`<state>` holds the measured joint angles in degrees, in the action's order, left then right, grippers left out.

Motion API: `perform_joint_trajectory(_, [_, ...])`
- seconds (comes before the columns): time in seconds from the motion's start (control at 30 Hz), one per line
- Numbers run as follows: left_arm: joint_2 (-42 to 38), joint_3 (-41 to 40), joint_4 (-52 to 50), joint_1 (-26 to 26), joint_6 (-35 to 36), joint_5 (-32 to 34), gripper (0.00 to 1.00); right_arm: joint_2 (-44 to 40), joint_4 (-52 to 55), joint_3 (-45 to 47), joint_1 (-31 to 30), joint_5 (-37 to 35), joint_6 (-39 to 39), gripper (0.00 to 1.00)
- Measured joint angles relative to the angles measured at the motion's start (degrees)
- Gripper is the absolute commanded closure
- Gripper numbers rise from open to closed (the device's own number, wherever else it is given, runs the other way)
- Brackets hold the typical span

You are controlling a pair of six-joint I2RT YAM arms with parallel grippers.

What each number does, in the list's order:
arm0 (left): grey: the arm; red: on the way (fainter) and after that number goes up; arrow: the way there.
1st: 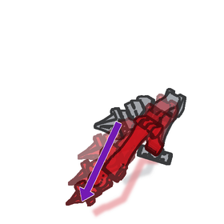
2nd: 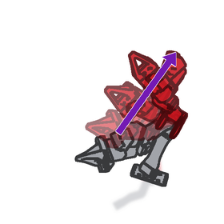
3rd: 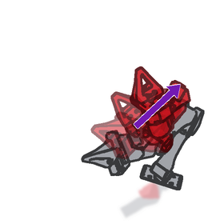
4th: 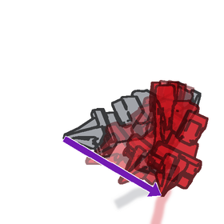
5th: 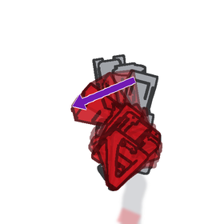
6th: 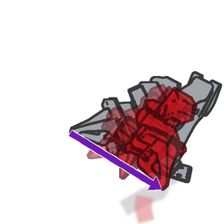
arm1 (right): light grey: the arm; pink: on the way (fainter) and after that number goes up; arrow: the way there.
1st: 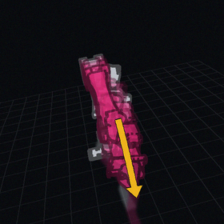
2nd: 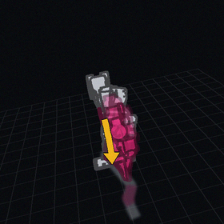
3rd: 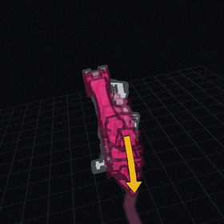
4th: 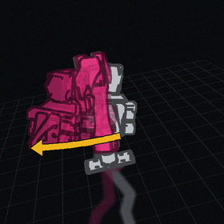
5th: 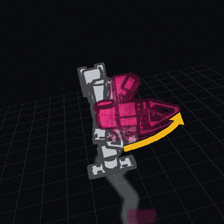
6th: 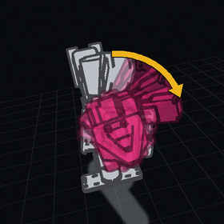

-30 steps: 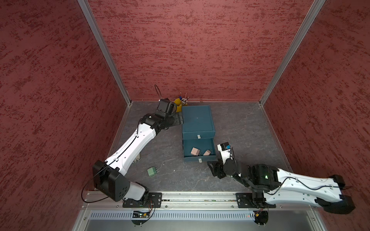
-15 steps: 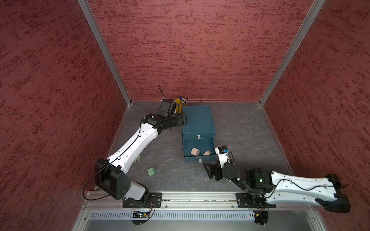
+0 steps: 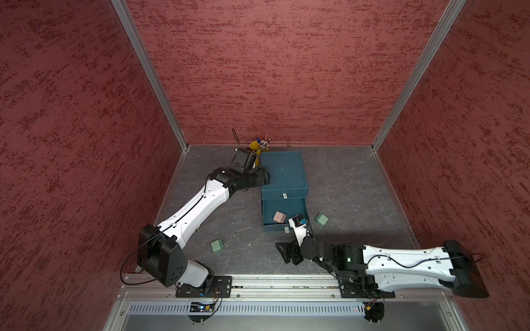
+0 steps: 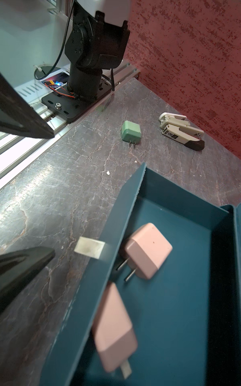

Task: Place the plugs into the drawer by color
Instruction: Close the drawer in the storage box.

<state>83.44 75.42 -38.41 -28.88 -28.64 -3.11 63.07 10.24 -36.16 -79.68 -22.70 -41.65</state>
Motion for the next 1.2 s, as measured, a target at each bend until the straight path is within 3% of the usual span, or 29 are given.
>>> perform_joint_trajectory(0.6, [-1.29, -1.22, 0.9, -2.12, 1.53, 4.83, 0.27, 11.06, -14.21, 0.22, 8.2, -2.45, 4.76, 0.14])
perform_joint_trajectory(1.2, [-4.02, -2.34, -1.79, -3.63, 3.08, 7.1, 0.28, 25.07, -28.59, -5.2, 17.7, -3.13, 13.16, 0.14])
